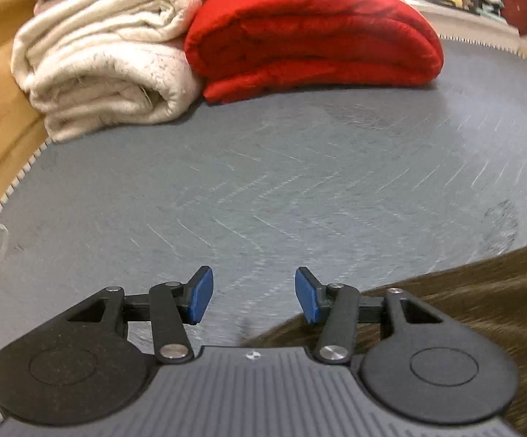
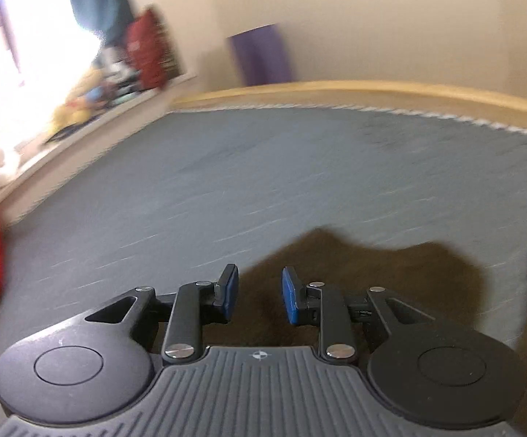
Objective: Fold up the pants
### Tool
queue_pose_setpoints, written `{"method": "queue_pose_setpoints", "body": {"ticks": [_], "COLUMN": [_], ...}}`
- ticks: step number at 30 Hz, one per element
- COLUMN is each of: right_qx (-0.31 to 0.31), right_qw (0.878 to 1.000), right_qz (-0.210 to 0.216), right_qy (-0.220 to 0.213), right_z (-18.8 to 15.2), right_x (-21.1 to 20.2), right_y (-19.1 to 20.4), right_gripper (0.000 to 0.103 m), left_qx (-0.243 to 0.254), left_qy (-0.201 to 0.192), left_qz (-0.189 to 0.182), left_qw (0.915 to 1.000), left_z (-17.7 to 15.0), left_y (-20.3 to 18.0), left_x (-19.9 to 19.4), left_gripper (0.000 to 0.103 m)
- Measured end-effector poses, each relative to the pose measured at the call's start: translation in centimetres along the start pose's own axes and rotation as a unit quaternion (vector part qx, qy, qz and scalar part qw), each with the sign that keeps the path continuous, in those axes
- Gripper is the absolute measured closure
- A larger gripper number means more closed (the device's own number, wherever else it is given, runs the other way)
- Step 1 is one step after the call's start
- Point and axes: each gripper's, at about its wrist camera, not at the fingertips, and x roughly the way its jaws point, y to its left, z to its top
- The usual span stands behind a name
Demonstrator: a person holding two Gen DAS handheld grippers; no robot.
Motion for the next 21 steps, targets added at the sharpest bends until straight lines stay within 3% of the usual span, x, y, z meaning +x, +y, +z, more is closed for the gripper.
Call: {"method": "queue_pose_setpoints", "body": {"ticks": [2, 4, 7, 12, 15, 16, 18, 21], "right_qx": [0.019, 0.049, 0.093, 0.063, 0.08, 0.106, 0.08, 0.026], "right_qw": [0.999, 0.994, 0.99, 0.991, 0.978, 0.979, 0.985, 0.992], "right_qz": [-0.047, -0.092, -0.093, -0.104, -0.18, -0.162, -0.137, -0.102], "right_qy": [0.015, 0.032, 0.052, 0.058, 0.064, 0.066, 0.068, 0.07], "right_z": [0.4, 0.6, 0.4, 0.4, 0.2, -0.1, -0.3, -0.4], "right_x": [0.8, 1.6, 2.1, 1.7, 1.3, 1.5, 1.9, 1.9], "right_y": [-2.9, -5.9, -8.9, -8.3, -9.1, -9.8, -9.4, -7.9], "right_gripper": [0.07, 0.058, 0.053, 0.049, 0.046, 0.044, 0.036, 0.058], "left_qx": [0.002, 0.013, 0.02, 0.02, 0.014, 0.013, 0.015, 0.014], "left_qy": [0.003, 0.005, 0.002, -0.003, -0.005, -0.007, -0.007, -0.007], "left_qz": [0.002, -0.001, -0.011, -0.016, -0.02, -0.021, -0.022, -0.022], "left_qw": [1.0, 0.9999, 0.9997, 0.9997, 0.9997, 0.9997, 0.9996, 0.9996], "left_z": [0.3, 0.4, 0.7, 0.6, 0.7, 0.7, 0.7, 0.8], "left_y": [-0.5, -1.1, -1.5, -1.9, -1.9, -1.9, -2.0, -1.8], "left_x": [-0.1, -0.4, 0.2, -0.7, -0.9, -1.0, -1.1, -0.9], "left_gripper": [0.048, 0.048, 0.047, 0.047, 0.047, 0.047, 0.046, 0.045]}}
